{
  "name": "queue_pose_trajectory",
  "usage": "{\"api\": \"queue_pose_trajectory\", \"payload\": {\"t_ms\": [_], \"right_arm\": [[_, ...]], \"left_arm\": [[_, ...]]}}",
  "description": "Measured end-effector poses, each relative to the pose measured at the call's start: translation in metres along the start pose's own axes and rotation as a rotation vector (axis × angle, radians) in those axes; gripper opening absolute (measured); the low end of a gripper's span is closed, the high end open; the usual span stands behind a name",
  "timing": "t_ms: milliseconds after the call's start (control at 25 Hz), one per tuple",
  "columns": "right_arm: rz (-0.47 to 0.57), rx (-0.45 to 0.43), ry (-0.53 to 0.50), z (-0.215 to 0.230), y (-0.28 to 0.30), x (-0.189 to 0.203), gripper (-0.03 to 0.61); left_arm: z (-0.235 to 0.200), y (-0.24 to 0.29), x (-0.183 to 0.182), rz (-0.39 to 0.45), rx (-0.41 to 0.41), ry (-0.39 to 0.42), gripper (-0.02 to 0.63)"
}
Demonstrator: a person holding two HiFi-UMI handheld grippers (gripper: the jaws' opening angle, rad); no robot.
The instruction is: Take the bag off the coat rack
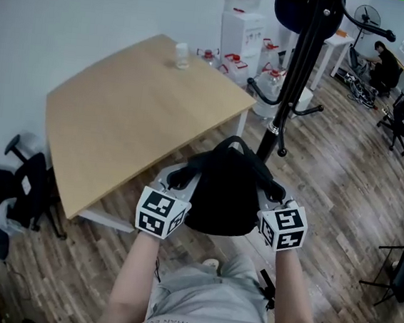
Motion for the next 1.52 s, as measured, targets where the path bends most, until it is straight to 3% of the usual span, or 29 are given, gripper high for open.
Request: {"api": "queue_pose_trajectory", "payload": {"t_ms": [440, 760, 1200, 1520], "right_arm": [[0.049, -0.112, -0.056, -0.048, 0.042, -0.036, 0.048], [0.114, -0.154, -0.100, -0.075, 0.057, -0.073, 0.048], [0.208, -0.161, -0.144, -0.090, 0.049, -0.134, 0.046], [0.248, -0.165, -0.163, -0.098, 0.040, -0.150, 0.046]], "left_arm": [[-0.044, -0.046, -0.009, 0.002, -0.215, 0.009, 0.071], [-0.071, -0.071, -0.033, 0.060, -0.330, 0.041, 0.071], [-0.091, -0.090, -0.086, 0.205, -0.439, 0.081, 0.069], [-0.093, -0.102, -0.103, 0.244, -0.472, 0.105, 0.069]]}}
Point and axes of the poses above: the fingertips, and each gripper's own axes: y forward along the fingers, z to its right, x out of its underside, the point moved 8 cm from there along -y, backward along the fingers, and after that the axes turned 14 degrees about y, right-handed, at the moved point
